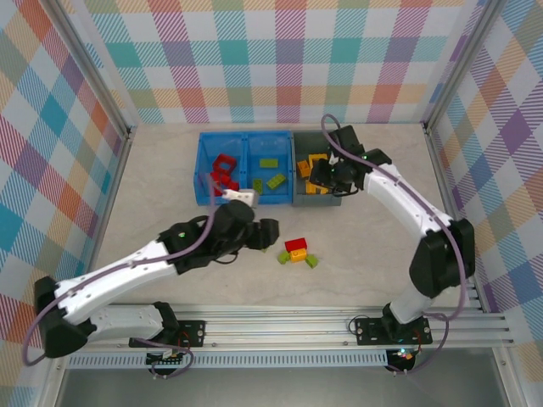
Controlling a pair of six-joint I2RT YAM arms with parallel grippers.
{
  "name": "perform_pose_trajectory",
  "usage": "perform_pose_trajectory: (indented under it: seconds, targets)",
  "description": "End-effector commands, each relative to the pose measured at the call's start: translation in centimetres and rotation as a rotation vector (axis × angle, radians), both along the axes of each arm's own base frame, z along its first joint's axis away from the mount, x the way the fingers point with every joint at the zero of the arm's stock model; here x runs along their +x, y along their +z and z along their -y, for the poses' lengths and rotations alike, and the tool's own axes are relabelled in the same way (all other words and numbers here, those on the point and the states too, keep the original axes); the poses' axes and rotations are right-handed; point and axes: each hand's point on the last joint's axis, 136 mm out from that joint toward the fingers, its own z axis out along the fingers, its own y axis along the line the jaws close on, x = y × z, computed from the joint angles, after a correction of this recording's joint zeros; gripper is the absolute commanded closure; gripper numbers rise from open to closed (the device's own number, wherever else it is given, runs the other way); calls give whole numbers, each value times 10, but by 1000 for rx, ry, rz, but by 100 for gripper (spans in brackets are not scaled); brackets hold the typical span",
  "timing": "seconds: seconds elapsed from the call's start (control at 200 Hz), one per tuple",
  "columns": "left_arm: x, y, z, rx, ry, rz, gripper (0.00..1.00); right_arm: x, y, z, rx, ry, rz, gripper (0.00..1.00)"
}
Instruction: Sort the legos into containers by color
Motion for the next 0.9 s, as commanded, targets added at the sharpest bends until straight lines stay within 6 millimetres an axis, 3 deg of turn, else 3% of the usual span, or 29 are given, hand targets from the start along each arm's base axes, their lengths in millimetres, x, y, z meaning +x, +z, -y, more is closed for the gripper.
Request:
perform_pose_trajectory:
  seconds: [0.0, 0.28, 0.64, 0.895]
  targets:
    - [12, 23, 36, -56, -42, 84, 32, 25, -6, -17, 107, 192, 17, 62]
    - [23, 8, 82, 2, -52, 106, 32, 70, -57, -27, 189, 219, -131, 61]
    - [21, 8, 76, 23, -32, 130, 32, 84, -93, -35, 193, 204, -240, 60]
    - [14, 18, 80, 73, -20, 181, 32, 80, -97, -41, 222, 221, -265, 50]
